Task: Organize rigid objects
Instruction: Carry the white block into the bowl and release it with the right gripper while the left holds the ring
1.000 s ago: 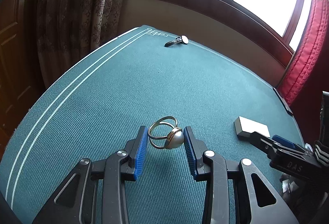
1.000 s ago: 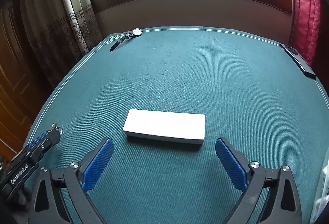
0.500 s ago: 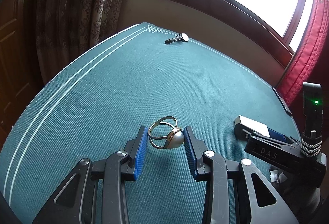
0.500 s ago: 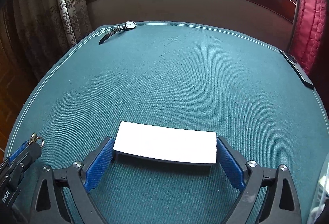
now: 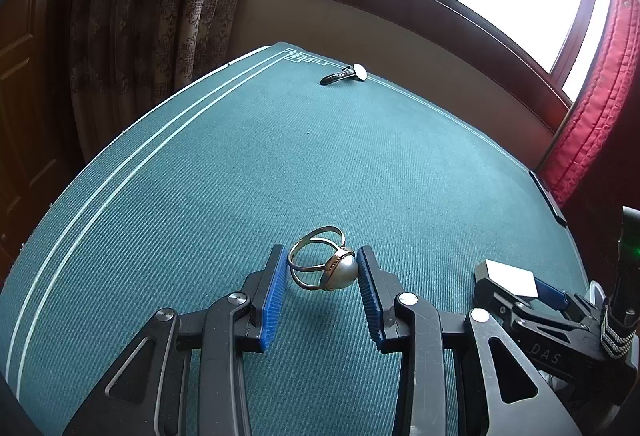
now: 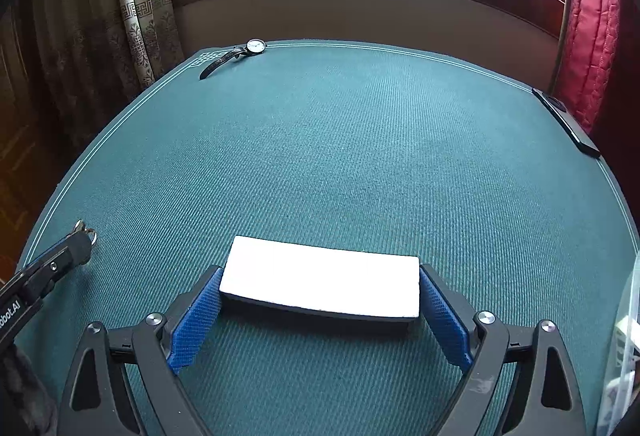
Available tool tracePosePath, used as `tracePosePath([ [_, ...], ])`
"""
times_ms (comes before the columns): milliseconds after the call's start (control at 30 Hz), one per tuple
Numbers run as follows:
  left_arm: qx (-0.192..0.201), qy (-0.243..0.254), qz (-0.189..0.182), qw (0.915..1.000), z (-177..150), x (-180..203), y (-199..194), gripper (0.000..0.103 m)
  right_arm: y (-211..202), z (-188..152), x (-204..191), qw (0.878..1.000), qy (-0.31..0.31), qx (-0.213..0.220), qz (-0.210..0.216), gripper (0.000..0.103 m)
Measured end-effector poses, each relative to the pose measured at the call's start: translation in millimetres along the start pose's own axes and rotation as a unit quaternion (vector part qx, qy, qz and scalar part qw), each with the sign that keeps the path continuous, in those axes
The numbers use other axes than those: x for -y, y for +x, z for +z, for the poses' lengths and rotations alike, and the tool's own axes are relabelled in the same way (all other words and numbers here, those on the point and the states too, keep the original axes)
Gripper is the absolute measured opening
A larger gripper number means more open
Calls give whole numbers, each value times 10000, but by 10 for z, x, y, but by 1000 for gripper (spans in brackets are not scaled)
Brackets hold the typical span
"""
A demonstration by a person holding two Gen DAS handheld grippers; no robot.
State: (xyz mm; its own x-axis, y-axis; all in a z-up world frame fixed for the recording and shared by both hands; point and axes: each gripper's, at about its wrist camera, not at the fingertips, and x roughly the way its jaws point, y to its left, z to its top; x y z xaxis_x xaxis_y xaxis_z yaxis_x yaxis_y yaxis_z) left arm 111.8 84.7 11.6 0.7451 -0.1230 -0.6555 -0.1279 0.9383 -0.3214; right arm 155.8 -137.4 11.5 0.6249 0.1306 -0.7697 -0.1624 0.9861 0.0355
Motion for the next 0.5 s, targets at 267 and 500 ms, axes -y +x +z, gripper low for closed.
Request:
tracePosePath([
  [267,5,27,-7,10000,-13,26,-8,37,-201,-206,136,9999,127,36,-17,95],
  [500,-10,125,-74,9999,-48,100,-30,37,-447,-328,277,9995,233,186,-95,95],
])
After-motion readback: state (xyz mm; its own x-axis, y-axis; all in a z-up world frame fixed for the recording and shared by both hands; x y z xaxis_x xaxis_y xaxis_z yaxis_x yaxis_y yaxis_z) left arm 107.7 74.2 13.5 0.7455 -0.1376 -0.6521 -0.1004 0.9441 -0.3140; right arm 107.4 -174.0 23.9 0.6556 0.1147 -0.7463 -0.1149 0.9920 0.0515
